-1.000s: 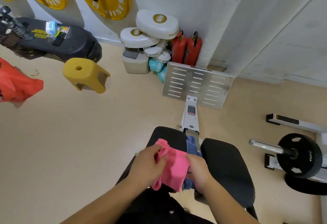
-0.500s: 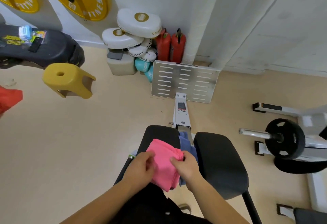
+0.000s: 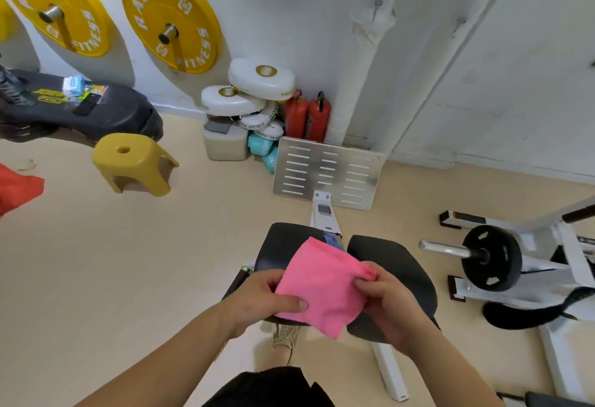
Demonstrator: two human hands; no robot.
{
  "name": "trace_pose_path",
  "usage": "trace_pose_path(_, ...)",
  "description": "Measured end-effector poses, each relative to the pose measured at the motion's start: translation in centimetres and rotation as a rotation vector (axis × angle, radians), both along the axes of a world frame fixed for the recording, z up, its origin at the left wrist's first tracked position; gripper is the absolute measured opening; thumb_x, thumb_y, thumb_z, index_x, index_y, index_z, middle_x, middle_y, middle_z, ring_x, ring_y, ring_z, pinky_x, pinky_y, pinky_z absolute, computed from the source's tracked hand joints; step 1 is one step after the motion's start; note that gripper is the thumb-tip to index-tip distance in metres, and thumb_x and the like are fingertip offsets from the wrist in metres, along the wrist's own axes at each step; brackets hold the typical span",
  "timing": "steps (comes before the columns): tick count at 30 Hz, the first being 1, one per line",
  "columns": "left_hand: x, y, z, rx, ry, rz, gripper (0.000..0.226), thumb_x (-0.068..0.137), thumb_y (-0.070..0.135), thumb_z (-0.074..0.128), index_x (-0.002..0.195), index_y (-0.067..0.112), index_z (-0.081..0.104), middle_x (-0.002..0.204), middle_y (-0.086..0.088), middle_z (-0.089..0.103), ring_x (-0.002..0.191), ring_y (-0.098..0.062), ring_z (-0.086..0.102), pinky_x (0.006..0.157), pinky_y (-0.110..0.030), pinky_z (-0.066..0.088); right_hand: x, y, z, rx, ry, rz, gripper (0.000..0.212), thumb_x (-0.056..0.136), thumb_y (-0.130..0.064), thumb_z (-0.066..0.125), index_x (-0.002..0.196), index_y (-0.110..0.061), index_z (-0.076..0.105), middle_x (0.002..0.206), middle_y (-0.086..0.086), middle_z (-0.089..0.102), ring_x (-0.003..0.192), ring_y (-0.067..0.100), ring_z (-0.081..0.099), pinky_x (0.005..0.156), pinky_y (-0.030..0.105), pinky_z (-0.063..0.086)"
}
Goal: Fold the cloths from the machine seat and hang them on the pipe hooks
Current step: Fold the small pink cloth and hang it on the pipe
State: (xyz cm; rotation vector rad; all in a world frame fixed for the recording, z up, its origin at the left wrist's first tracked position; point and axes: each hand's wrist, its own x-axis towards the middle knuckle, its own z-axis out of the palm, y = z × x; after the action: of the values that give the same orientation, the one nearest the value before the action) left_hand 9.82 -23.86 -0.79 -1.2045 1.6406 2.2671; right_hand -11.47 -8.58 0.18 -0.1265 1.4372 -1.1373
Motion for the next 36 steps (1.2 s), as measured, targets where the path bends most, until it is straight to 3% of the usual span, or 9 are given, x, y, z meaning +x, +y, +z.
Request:
trace_pose_path(5, 5.7, 4.1, 5.5, -0.140, 0.115, 0.100, 0.025, 0.081, 0.004, 0.080, 0.105, 0.005, 0.071, 0.098, -0.009, 0.075, 0.090, -0.021, 0.073, 0.079, -0.031, 0.061, 6.3, 5.5, 1.9, 0.093, 0.189, 0.086, 0.016, 0.095, -0.006, 0.063, 0.110, -0.004, 0.067, 0.097, 0.017, 0.070, 0.083, 0.028, 0.070, 0.081, 0.044, 0.061)
trace_pose_path(8, 8.4, 5.7, 8.9, -0.276, 0.131, 0.004, 0.026, 0.088, -0.002, 0.073, 0.109, 0.013, 0.076, 0.107, -0.009, 0.076, 0.100, -0.024, 0.073, 0.088, -0.037, 0.061, 10.5, 7.1, 3.2, 0.218, 0.337, 0.288, 0.026, 0.089, -0.017, 0.071, 0.114, -0.017, 0.064, 0.112, 0.015, 0.071, 0.107, 0.030, 0.070, 0.086, 0.041, 0.060)
trace_pose_path(12, 11.4, 5.0, 13.0, -0.502, 0.126, -0.160, 0.030, 0.091, 0.004, 0.068, 0.108, 0.028, 0.076, 0.105, 0.012, 0.075, 0.099, -0.005, 0.070, 0.080, -0.021, 0.056, 12.0, 5.7, 8.3, -0.009, 0.609, 0.499, 0.102, 0.069, -0.026, 0.086, 0.154, -0.041, 0.031, 0.153, -0.018, 0.042, 0.136, 0.007, 0.050, 0.108, 0.034, 0.052)
trace_pose_path(14, 12.9, 3.9, 15.1, -0.557, 0.146, -0.229, 0.033, 0.094, 0.002, 0.062, 0.111, 0.027, 0.074, 0.107, 0.015, 0.074, 0.100, -0.001, 0.068, 0.078, -0.015, 0.051, 12.8, 4.0, 12.0, -0.114, 0.762, 0.627, 0.112, 0.068, -0.034, 0.087, 0.155, -0.053, 0.020, 0.159, -0.035, 0.017, 0.143, 0.004, 0.042, 0.101, 0.025, 0.052)
trace_pose_path(17, 14.9, 1.9, 17.5, -0.605, 0.207, -0.219, 0.034, 0.098, 0.000, 0.056, 0.114, 0.026, 0.072, 0.105, 0.020, 0.073, 0.095, 0.003, 0.066, 0.074, -0.010, 0.049, 14.4, 0.6, 16.1, -0.213, 0.960, 0.820, 0.070, 0.073, -0.047, 0.083, 0.136, -0.051, 0.052, 0.157, -0.036, 0.017, 0.143, -0.011, 0.024, 0.111, 0.022, 0.034)
trace_pose_path(21, 19.4, -4.3, 18.5, -0.721, 0.239, -0.055, 0.037, 0.098, 0.005, 0.058, 0.114, 0.035, 0.071, 0.109, 0.016, 0.074, 0.100, -0.006, 0.069, 0.082, -0.026, 0.058, 17.7, -7.0, 17.9, -0.234, 0.904, 0.776, 0.024, 0.076, -0.040, 0.078, 0.098, -0.034, 0.070, 0.107, -0.012, 0.072, 0.100, 0.002, 0.068, 0.088, 0.032, 0.058)
trace_pose_path(25, 24.7, -14.4, 17.5, -0.753, 0.218, 0.109, 0.038, 0.096, 0.004, 0.061, 0.108, 0.038, 0.072, 0.109, 0.015, 0.075, 0.105, -0.004, 0.068, 0.089, -0.019, 0.052, 21.7, -18.4, 16.9, -0.281, 0.887, 0.587, 0.017, 0.079, -0.025, 0.079, 0.092, -0.022, 0.068, 0.087, 0.004, 0.074, 0.077, 0.009, 0.068, 0.071, 0.033, 0.056)
trace_pose_path(32, 29.8, -33.5, 18.4, -0.457, 0.205, 0.366, 0.014, 0.094, 0.019, 0.072, 0.107, 0.023, 0.074, 0.099, -0.001, 0.079, 0.089, -0.012, 0.075, 0.074, -0.026, 0.057, 29.0, -37.7, 16.4, -0.378, 0.659, 0.141, 0.012, 0.094, -0.012, 0.072, 0.105, -0.015, 0.069, 0.097, 0.005, 0.078, 0.087, 0.014, 0.073, 0.073, 0.025, 0.058)
trace_pose_path(36, 27.0, -41.7, 19.3, -0.373, 0.142, 0.311, 0.031, 0.093, 0.044, 0.070, 0.093, 0.014, 0.076, 0.077, 0.001, 0.074, 0.070, -0.012, 0.066, 0.071, -0.037, 0.057, 28.5, -43.6, 17.3, -0.339, 0.566, -0.039, 0.011, 0.091, -0.015, 0.077, 0.101, -0.013, 0.072, 0.095, 0.008, 0.080, 0.085, 0.016, 0.072, 0.070, 0.027, 0.054)
